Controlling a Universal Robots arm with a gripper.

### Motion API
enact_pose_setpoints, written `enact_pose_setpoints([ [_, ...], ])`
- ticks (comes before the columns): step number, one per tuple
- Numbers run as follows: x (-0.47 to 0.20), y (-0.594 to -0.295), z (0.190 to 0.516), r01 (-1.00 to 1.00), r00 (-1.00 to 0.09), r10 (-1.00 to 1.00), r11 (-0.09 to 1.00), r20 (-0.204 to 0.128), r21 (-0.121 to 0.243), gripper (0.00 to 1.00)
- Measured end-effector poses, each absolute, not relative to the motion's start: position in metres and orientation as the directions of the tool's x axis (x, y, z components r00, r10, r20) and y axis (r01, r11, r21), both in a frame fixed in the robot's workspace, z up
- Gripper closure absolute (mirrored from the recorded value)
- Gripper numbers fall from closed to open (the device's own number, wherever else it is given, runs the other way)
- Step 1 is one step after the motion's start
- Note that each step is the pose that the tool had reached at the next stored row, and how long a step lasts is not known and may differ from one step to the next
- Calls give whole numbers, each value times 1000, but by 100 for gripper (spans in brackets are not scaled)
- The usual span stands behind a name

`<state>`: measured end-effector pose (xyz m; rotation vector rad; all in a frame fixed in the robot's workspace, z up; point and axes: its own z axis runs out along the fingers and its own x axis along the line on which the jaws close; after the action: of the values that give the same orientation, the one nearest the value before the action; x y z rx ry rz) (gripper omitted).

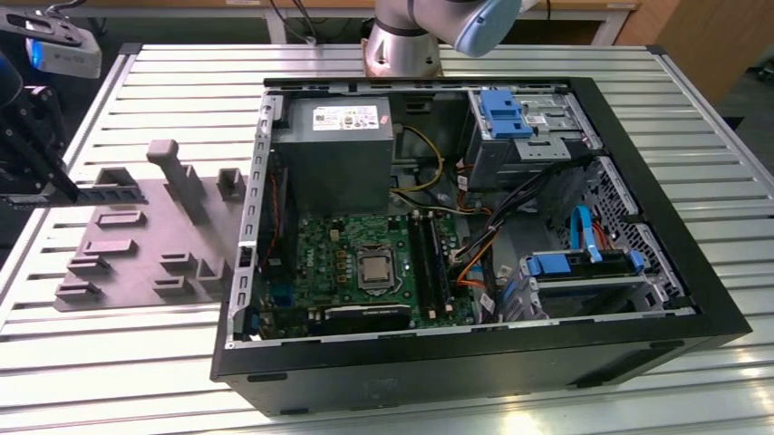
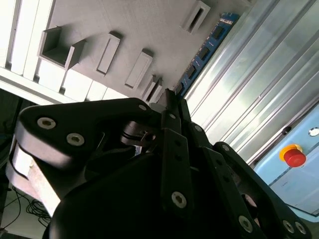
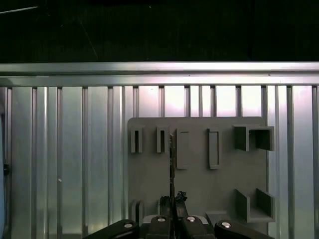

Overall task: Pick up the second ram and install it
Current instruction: 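Pick up the second ram and move it above second insertion slot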

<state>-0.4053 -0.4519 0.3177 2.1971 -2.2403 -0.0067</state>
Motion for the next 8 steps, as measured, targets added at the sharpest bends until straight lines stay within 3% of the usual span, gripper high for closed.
enact_pose_setpoints([
  [8, -405, -451, 325, -1000, -19, -1000, 19, 0, 6, 86],
])
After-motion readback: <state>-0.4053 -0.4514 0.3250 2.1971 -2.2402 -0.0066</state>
